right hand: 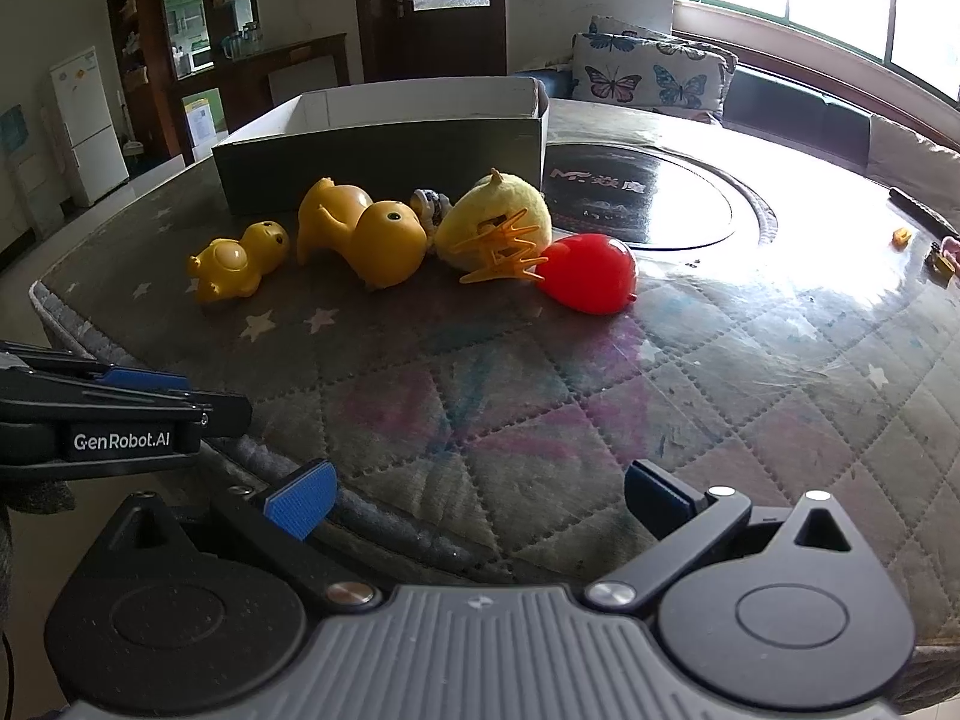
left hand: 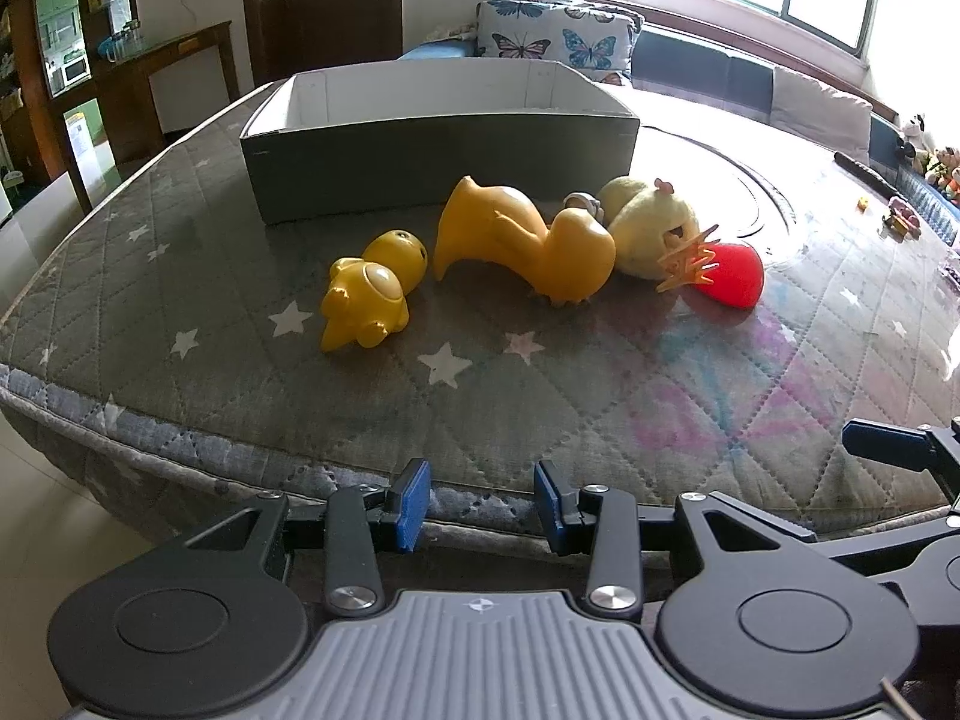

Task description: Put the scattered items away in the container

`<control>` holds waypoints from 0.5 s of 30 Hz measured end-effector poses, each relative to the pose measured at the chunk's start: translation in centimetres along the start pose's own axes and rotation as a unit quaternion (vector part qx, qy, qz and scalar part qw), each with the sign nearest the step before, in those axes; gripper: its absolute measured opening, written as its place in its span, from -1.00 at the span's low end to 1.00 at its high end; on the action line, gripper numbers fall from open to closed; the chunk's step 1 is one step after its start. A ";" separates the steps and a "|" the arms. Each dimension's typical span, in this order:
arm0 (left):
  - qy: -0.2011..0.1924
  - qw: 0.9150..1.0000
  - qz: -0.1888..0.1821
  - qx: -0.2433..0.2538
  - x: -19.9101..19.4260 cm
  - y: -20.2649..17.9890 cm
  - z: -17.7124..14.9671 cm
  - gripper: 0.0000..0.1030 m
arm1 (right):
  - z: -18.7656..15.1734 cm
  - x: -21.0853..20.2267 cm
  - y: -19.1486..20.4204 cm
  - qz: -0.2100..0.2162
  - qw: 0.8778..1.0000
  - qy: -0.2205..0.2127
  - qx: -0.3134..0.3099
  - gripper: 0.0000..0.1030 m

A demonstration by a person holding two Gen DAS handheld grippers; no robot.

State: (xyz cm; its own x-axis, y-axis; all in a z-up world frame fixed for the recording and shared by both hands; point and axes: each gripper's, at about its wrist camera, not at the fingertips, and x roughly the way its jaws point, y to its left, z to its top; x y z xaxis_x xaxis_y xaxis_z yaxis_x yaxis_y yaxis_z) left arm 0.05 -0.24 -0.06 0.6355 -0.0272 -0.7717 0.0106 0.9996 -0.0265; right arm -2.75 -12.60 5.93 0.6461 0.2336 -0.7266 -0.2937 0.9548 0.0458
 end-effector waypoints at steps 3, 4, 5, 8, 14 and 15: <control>0.000 1.000 0.000 0.001 0.0 0.0 0.0 -0.21 | 0.0 0.1 0.0 0.000 1.000 0.001 0.000 1.00; 0.000 1.000 0.001 0.001 0.0 0.0 0.0 -0.21 | 0.1 0.1 0.1 0.000 1.000 0.001 0.000 1.00; 0.000 1.000 0.001 0.001 0.0 0.0 0.0 -0.21 | 0.1 0.1 0.1 0.001 1.000 0.001 -0.001 1.00; 0.001 1.000 0.001 0.001 0.1 0.0 0.1 -0.21 | 0.2 0.1 0.2 0.002 1.000 0.001 -0.002 1.00; 0.002 1.000 0.000 0.002 0.0 0.0 0.2 -0.21 | 0.4 0.2 0.3 0.003 1.000 0.000 -0.003 1.00; 0.002 1.000 0.000 0.002 0.0 0.0 0.3 -0.21 | 0.4 0.3 0.3 0.003 1.000 0.000 -0.003 1.00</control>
State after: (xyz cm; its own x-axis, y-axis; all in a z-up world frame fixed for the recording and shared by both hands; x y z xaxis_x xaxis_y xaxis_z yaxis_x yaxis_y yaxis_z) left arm 0.29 -0.25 0.08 0.6323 -0.0265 -0.7743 0.0127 0.9996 -0.0239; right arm -2.36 -12.19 6.04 0.6442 0.2391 -0.7265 -0.3018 0.9523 0.0458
